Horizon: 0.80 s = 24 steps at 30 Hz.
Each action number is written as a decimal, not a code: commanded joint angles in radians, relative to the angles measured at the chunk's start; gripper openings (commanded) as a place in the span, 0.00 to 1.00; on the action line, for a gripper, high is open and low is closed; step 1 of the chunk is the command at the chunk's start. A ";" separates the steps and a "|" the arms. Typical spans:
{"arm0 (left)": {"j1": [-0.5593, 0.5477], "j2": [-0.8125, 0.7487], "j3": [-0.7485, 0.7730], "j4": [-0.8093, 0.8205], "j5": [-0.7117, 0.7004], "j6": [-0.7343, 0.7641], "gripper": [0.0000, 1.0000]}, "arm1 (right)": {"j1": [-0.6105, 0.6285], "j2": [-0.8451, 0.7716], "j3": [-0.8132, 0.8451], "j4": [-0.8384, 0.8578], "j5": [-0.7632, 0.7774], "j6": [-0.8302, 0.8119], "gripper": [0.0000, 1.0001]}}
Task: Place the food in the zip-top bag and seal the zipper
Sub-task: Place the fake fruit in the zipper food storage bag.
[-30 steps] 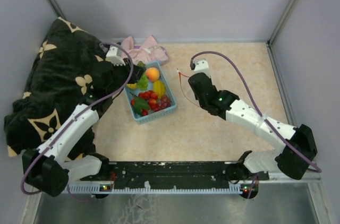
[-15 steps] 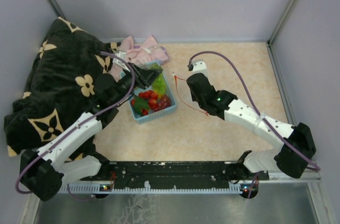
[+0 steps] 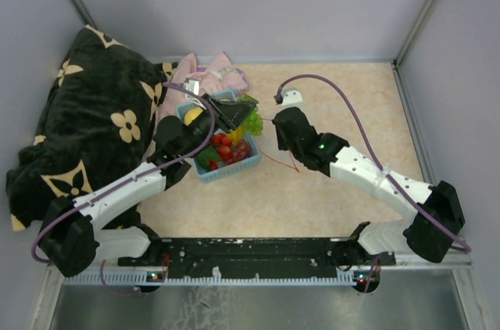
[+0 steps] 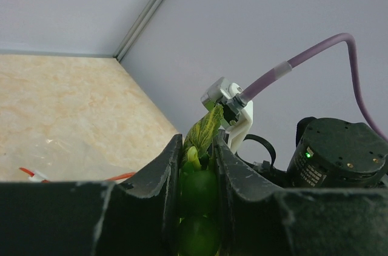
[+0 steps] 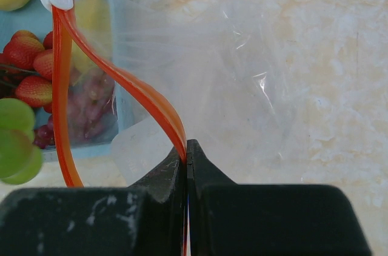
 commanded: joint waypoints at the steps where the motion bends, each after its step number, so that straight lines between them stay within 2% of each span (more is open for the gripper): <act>1: -0.031 0.035 -0.040 0.194 -0.046 -0.013 0.00 | 0.007 -0.022 0.032 0.058 -0.032 0.030 0.00; 13: -0.086 0.149 -0.111 0.351 -0.082 0.082 0.00 | 0.005 -0.038 0.043 0.064 -0.054 0.043 0.00; 20: -0.125 0.162 -0.167 0.348 -0.082 0.252 0.01 | -0.006 -0.053 0.068 0.057 -0.070 0.034 0.00; 24: -0.135 0.178 -0.153 0.308 0.002 0.378 0.04 | -0.010 -0.062 0.081 0.051 -0.095 0.022 0.00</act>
